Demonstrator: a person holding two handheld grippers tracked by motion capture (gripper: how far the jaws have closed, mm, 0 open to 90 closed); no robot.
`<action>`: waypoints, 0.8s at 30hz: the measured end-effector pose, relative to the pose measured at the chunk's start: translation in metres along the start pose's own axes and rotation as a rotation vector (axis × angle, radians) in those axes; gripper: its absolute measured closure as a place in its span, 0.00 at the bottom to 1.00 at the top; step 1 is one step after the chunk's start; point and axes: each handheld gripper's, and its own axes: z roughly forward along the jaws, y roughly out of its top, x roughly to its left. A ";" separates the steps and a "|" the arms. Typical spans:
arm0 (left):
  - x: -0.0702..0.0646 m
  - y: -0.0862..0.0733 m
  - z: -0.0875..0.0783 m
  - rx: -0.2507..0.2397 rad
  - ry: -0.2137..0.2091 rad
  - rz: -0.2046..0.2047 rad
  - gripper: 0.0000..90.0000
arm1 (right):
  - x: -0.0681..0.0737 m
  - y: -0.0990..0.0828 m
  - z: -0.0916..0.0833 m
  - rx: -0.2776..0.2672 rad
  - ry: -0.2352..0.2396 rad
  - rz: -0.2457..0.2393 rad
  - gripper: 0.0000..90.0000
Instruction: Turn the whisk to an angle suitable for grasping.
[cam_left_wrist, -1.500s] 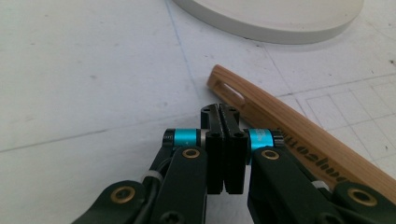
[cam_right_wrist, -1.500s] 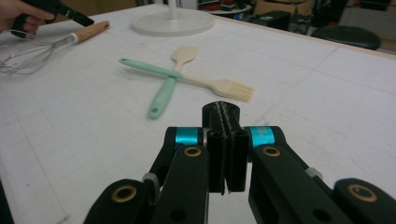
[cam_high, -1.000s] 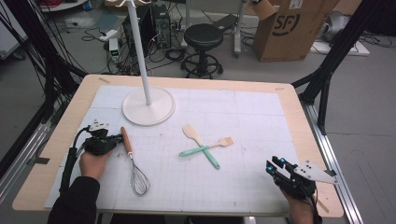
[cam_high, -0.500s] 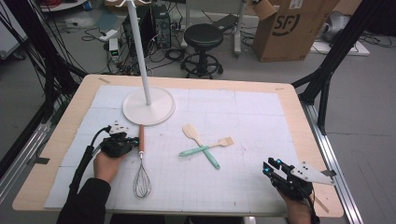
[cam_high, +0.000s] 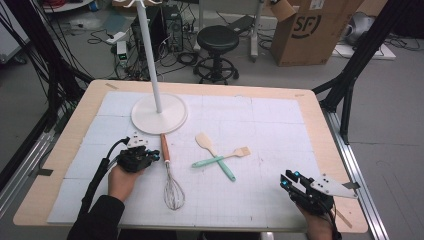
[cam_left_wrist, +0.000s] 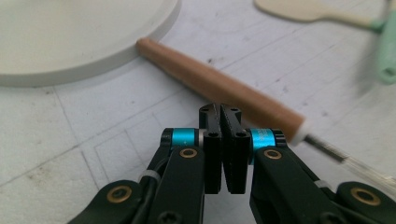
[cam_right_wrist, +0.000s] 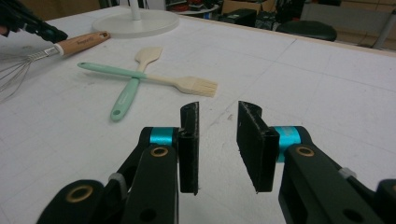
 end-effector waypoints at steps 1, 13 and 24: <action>-0.002 0.001 -0.003 -0.011 -0.011 0.003 0.98 | 0.000 0.000 0.000 0.003 0.000 0.000 0.77; -0.001 0.000 -0.003 -0.033 0.059 -0.012 0.99 | 0.004 0.002 -0.003 -0.016 0.009 -0.004 0.77; 0.051 0.028 -0.037 -0.082 0.226 -0.058 1.00 | -0.005 0.003 -0.010 -0.040 -0.009 0.026 0.78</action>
